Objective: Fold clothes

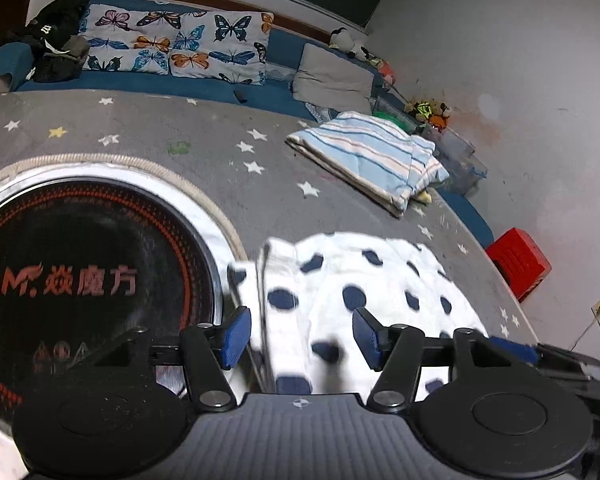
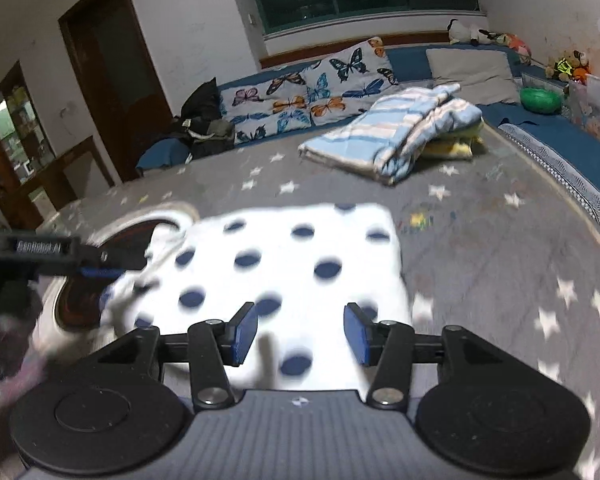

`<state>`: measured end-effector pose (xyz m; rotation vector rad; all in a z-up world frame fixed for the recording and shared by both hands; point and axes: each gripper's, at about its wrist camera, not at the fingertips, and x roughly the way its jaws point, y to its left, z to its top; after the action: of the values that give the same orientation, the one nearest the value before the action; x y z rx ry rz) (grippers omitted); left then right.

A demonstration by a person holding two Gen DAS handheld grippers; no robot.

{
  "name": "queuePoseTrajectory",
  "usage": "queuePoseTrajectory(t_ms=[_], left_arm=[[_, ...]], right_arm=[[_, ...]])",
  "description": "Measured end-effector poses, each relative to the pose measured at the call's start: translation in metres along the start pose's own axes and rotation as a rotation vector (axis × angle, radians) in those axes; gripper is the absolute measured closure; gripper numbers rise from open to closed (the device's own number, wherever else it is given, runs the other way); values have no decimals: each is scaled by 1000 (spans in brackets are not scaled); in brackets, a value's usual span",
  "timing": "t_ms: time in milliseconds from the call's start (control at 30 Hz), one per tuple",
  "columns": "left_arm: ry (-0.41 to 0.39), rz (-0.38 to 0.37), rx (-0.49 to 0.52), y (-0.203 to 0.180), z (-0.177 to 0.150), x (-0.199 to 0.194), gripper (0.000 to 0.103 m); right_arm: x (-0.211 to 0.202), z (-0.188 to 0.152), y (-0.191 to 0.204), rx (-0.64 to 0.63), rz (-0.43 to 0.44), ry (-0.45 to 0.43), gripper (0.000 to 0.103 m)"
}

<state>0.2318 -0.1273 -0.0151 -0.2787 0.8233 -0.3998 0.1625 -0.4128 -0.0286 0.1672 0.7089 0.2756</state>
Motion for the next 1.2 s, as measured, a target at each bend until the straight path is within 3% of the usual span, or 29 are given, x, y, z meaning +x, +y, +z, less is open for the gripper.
queuePoseTrajectory(t_ms=[167,267,367,433,600,800,1200], left_arm=[[4,18,13,0,-12,-7,43],[0,19,13,1,-17,-13,37],[-23,18,33,-2,-23,-23,28],[-35,18,57,-6,-28,-29,15],[-77,10,110,-13,-39,-45,0],[-94,1,134,-15,-50,-56,0],[-130,7,171,-12,-73,-80,0]], right_arm=[[-8,-24,1,-17,-37,17,54],[-16,-29,3,-7,-35,-4,49],[-25,-31,10,-13,-37,-32,37],[-27,-31,15,-17,-39,-47,27],[-33,-34,28,-20,-47,-85,11],[-39,-37,44,-29,-60,-125,0],[-56,-49,63,24,-88,-188,0]])
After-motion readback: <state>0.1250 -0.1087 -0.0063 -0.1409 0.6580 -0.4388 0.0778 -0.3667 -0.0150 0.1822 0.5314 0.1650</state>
